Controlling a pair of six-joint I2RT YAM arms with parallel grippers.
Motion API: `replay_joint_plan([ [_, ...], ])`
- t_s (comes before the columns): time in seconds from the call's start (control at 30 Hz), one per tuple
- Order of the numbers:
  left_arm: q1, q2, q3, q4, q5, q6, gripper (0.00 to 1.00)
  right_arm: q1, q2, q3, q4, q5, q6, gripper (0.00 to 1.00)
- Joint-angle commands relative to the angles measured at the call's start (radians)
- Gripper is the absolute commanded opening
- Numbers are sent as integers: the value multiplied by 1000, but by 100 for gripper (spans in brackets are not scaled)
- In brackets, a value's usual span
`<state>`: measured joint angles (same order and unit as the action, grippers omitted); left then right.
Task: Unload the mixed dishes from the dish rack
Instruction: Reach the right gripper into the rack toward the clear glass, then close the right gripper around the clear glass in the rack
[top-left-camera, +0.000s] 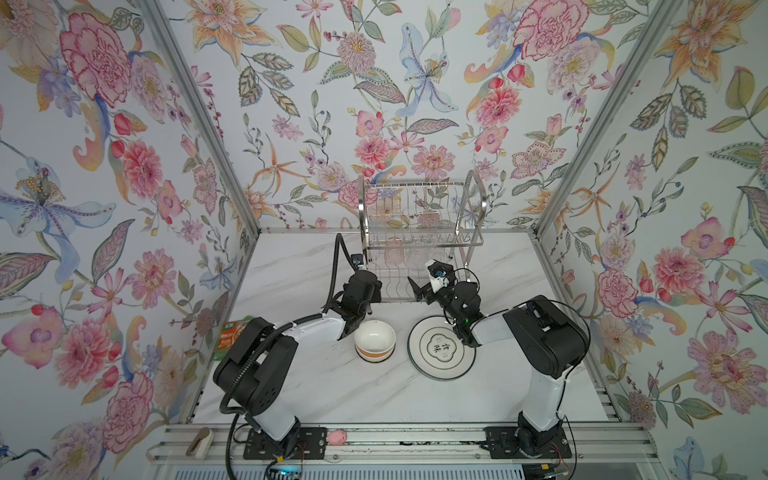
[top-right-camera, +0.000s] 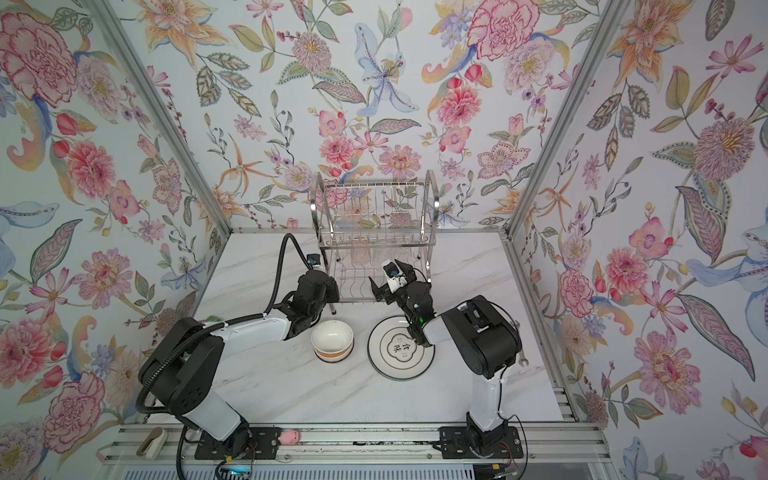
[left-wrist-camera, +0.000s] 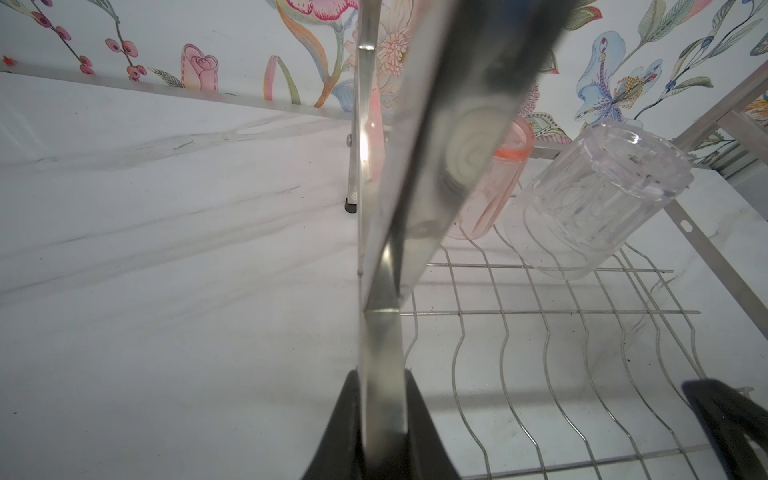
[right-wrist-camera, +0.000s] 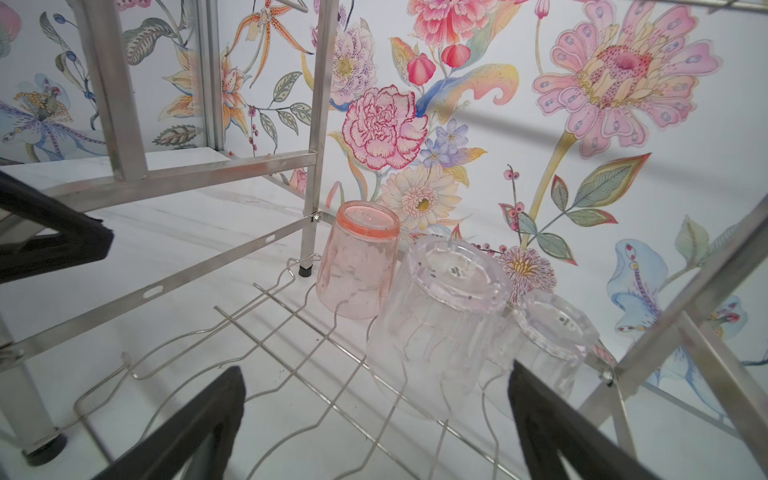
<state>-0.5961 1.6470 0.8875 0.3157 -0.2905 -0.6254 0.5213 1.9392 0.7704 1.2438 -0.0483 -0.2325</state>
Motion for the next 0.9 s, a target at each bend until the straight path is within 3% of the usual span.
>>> replay_joint_plan([
  [0.0, -6, -22, -1, 3, -11, -67, 0, -15, 43, 57, 46, -1, -29, 99],
  [0.43, -5, -5, 5, -4, -4, -70, 0, -55, 193, 263, -5, -51, -68, 99],
  [0.87, -7, 10, 7, -8, 6, -76, 0, -63, 284, 429, -112, -31, -79, 99],
])
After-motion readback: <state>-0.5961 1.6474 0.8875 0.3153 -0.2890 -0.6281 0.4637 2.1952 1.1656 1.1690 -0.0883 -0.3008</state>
